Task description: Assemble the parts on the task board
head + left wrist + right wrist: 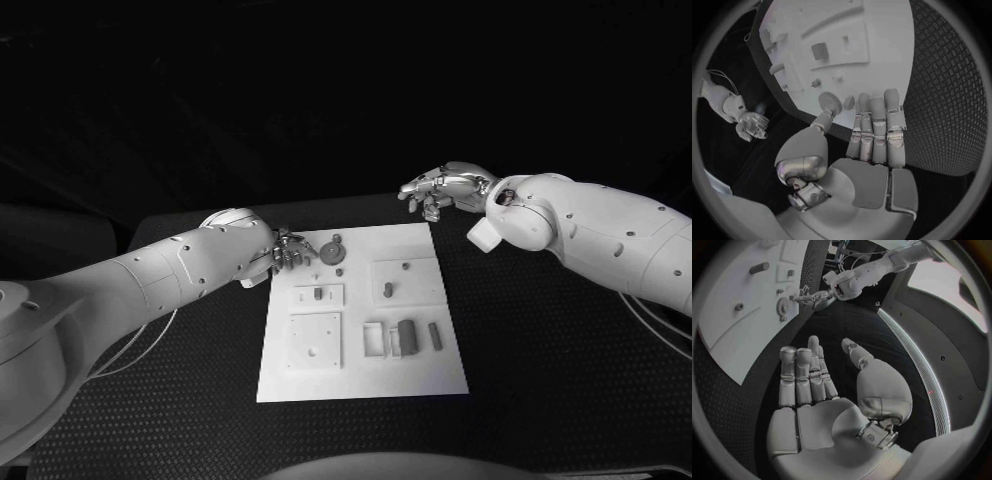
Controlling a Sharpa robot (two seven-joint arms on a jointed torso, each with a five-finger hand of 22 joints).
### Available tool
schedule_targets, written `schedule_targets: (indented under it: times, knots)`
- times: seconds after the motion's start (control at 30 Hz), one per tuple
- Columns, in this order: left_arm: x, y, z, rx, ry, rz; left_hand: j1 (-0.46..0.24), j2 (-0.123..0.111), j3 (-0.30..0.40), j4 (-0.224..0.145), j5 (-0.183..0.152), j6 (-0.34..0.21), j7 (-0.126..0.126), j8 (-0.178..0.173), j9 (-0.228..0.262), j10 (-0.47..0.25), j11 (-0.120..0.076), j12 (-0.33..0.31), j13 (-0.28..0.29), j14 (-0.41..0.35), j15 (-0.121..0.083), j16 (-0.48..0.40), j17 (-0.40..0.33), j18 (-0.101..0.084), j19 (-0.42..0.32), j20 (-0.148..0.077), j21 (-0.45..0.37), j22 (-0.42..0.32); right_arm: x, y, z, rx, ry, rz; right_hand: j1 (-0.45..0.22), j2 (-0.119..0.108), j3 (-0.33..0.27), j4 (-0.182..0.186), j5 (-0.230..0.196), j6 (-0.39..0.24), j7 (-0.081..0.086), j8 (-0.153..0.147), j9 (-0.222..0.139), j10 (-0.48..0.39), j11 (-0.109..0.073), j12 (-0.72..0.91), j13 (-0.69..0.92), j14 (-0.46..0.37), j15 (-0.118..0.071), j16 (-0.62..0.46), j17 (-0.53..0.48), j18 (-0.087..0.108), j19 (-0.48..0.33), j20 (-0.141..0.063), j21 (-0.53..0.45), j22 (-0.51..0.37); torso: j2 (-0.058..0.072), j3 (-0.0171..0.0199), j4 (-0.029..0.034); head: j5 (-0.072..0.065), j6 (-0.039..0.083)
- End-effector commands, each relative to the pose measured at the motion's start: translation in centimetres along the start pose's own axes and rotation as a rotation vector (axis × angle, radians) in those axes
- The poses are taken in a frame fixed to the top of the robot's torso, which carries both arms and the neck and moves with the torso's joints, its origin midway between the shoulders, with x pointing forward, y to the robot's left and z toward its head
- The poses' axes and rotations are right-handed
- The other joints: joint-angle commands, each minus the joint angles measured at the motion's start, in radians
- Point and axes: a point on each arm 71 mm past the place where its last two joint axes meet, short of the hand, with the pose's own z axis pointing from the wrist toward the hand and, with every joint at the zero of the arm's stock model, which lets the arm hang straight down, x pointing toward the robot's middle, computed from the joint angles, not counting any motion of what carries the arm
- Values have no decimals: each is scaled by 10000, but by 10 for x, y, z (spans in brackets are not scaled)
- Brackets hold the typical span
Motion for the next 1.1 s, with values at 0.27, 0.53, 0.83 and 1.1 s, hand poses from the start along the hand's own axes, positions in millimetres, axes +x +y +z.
schedule_targets:
  times: [0.27, 0.53, 0.83, 1.1]
  knots:
    - [1, -4, 1, 204, 47, -119, 16, -53, 88, -1, -27, 105, -1, 70, -23, 116, 6, 49, 3, 95, -44, 45, 18, 341, 67, -31, 66, 42, 2, 1, 1, -54, 168, -39, -98, 34, 55, -8, 41, 2, 102, -24, 15, -46, -23, 32, -18, -16, -35, 33, -12, 467, -19, -68, -69, 106, -15, -4, 1, -20, -41]
    - [1, -2, 2, 179, -2, -171, 77, 21, 158, -47, -25, 124, -9, 87, -37, 144, -3, 51, -6, 123, -59, 44, 23, 326, 87, -51, 74, 73, 1, 0, -1, -33, 144, -47, -101, 33, 55, -8, 41, 3, 102, -24, 15, -47, -23, 34, -19, -15, -35, 33, -13, 467, -19, -68, -70, 106, -11, -2, -3, -29, -51]
    - [3, -3, 4, 187, 59, -221, 193, 28, 210, -169, -25, 109, -2, 91, -65, 140, 4, 36, -23, 122, -59, 21, 22, 301, 78, -67, 62, 107, 2, 1, 0, -51, 174, -60, -102, 31, 55, -8, 41, 3, 102, -24, 16, -48, -23, 35, -19, -15, -35, 33, -14, 467, -18, -68, -71, 107, -6, 0, -13, -53, -57]
    - [4, -2, 4, 96, 58, -293, 185, 25, 200, -168, -32, 109, 0, 94, -68, 144, 6, 36, -25, 125, -57, 19, 24, 293, 80, -66, 61, 113, 2, 1, 0, -52, 145, -64, -103, 32, 56, -8, 41, 3, 102, -24, 17, -48, -23, 37, -20, -15, -35, 33, -14, 467, -18, -68, -72, 107, -18, -13, 1, -69, -75]
